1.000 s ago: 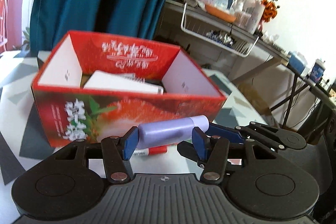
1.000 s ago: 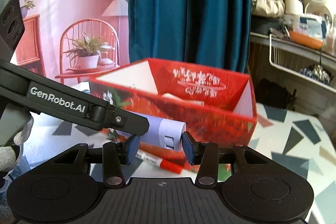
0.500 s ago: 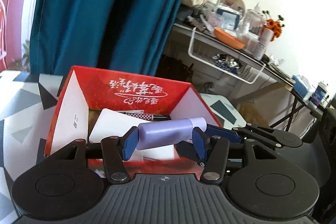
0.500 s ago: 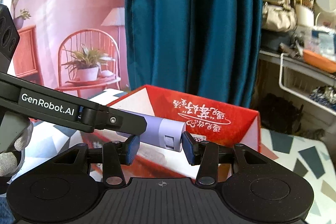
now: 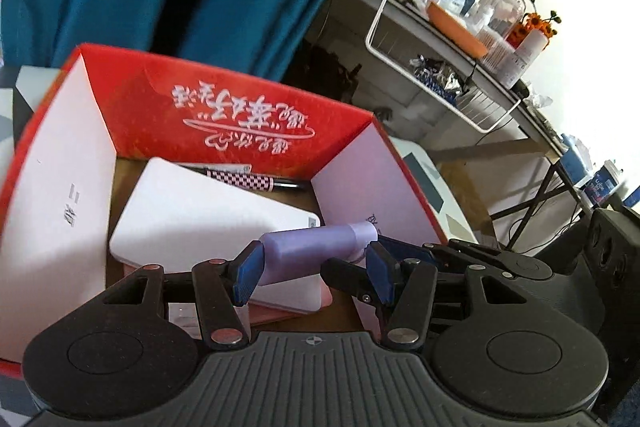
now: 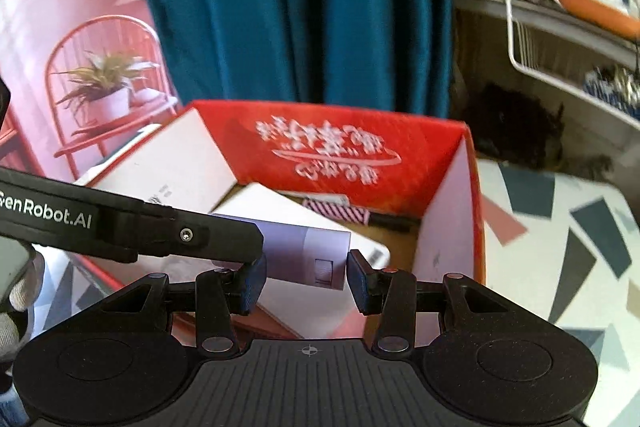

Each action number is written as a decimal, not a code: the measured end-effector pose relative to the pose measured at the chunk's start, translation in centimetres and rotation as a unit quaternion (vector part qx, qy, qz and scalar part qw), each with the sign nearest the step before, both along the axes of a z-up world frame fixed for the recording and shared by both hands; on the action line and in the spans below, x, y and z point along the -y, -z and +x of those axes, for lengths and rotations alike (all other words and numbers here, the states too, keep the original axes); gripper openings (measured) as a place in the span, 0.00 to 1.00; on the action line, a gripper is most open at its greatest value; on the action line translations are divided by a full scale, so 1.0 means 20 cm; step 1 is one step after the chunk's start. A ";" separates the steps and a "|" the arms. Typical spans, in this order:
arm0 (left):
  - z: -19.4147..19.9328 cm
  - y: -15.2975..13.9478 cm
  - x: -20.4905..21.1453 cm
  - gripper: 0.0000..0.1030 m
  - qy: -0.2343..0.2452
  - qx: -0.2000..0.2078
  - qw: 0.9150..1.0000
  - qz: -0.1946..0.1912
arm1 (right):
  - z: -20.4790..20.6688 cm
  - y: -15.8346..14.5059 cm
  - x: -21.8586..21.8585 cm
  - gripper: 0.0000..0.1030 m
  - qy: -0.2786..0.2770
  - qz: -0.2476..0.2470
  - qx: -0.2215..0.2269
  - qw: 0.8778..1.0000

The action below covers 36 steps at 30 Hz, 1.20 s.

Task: Organize rigid objects
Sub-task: 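Lift the lavender case with the left tool into the red box, then open the left tool to release the lavender case and withdraw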

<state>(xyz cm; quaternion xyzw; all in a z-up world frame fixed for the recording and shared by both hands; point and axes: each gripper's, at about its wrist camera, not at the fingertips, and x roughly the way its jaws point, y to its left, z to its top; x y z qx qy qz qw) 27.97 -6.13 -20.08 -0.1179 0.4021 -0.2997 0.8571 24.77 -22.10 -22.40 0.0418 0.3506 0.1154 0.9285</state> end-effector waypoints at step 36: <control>-0.30 -0.27 -0.15 0.71 -0.030 0.140 0.987 0.072 | -0.32 -0.15 -0.02 0.66 0.001 -0.036 0.096 0.995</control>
